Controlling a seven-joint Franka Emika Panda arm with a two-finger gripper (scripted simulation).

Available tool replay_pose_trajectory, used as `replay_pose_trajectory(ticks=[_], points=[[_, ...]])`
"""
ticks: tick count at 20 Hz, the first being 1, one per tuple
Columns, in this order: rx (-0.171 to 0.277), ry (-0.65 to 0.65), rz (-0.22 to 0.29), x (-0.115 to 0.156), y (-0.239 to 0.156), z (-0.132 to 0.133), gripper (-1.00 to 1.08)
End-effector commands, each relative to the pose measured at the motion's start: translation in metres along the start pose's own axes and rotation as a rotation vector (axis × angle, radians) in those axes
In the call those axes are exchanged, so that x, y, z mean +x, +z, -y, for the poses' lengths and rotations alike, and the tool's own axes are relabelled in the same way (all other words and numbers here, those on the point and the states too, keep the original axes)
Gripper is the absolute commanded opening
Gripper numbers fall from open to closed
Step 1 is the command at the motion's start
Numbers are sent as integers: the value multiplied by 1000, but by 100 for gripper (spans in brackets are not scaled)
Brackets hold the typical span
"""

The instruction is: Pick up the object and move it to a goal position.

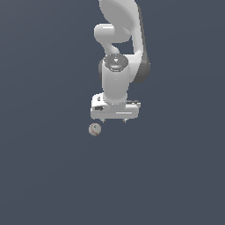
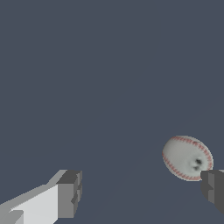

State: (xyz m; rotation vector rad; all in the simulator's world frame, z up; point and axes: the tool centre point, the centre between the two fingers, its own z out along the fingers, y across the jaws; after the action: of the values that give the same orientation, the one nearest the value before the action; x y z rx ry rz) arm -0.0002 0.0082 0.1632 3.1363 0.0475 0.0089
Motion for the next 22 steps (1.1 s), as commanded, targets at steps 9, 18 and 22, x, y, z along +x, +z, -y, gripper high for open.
replay_pose_trajectory(ticks=[9, 18, 22], points=[[13, 2, -12, 3, -17, -8, 100], [14, 38, -11, 2, -13, -12, 100], [15, 103, -9, 1, -6, -20, 100]])
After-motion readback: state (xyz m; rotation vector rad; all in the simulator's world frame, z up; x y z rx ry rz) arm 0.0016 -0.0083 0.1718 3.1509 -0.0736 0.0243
